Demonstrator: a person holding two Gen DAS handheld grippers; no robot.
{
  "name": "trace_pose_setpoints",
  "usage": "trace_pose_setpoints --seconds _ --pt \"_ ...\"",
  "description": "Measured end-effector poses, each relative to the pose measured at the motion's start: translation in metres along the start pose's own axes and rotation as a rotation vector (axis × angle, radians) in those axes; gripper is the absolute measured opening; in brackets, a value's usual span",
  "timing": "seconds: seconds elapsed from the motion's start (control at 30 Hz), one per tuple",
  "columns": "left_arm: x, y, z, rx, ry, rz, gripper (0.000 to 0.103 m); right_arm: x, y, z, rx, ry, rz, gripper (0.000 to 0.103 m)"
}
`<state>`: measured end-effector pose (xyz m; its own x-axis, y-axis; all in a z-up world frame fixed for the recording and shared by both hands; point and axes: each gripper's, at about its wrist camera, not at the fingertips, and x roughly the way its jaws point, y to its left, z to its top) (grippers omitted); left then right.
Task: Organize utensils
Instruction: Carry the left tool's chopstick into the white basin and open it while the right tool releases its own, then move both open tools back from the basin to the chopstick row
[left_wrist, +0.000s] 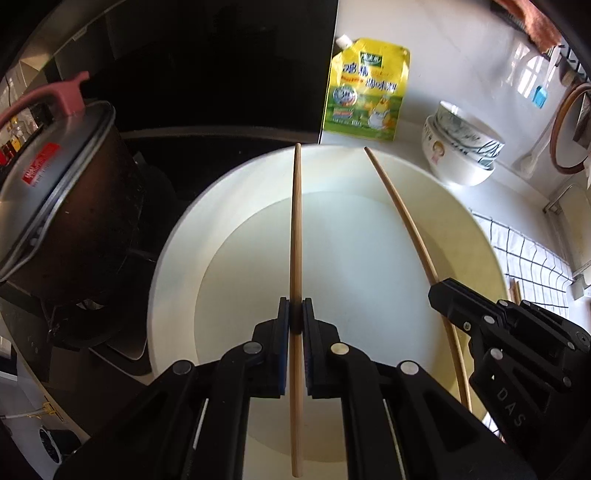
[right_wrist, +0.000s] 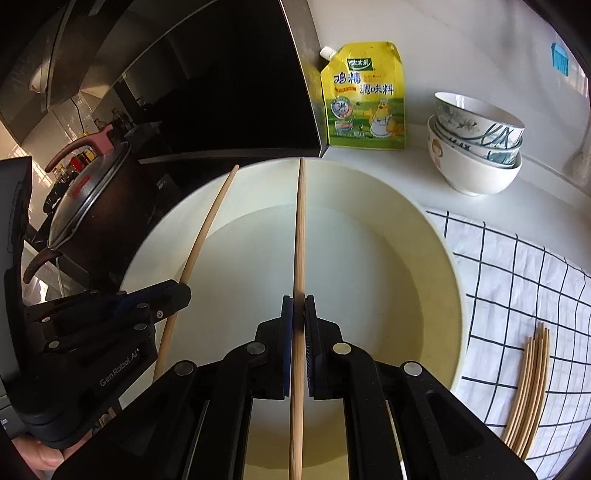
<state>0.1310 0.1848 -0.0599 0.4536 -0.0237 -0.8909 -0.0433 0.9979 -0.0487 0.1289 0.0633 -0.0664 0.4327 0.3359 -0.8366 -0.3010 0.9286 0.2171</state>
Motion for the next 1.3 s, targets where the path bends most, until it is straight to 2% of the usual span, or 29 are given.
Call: trace_pose_setpoints --seconds 0.23,0.43,0.6,0.77,1.07,1.3 --pt "0.027 0.004 -0.006 0.025 0.057 -0.014 0.008 0.024 -0.010 -0.013 0.049 0.068 -0.036 0.006" --pt "0.036 0.005 -0.009 0.030 0.077 -0.025 0.009 0.028 -0.012 -0.016 0.055 0.078 -0.069 0.006" --pt "0.028 0.007 -0.014 0.026 0.067 -0.013 0.030 0.016 -0.010 -0.016 0.053 0.042 -0.083 0.012" --pt "0.012 0.008 -0.018 0.019 0.022 0.007 0.061 0.002 -0.009 -0.019 0.050 0.021 -0.084 0.013" --pt "-0.022 0.009 -0.035 0.009 -0.024 0.013 0.064 -0.034 -0.012 -0.034 0.054 -0.010 -0.089 0.013" --pt "-0.044 -0.007 -0.045 0.014 -0.046 0.002 0.064 -0.066 -0.020 -0.048 0.054 -0.039 -0.103 0.013"
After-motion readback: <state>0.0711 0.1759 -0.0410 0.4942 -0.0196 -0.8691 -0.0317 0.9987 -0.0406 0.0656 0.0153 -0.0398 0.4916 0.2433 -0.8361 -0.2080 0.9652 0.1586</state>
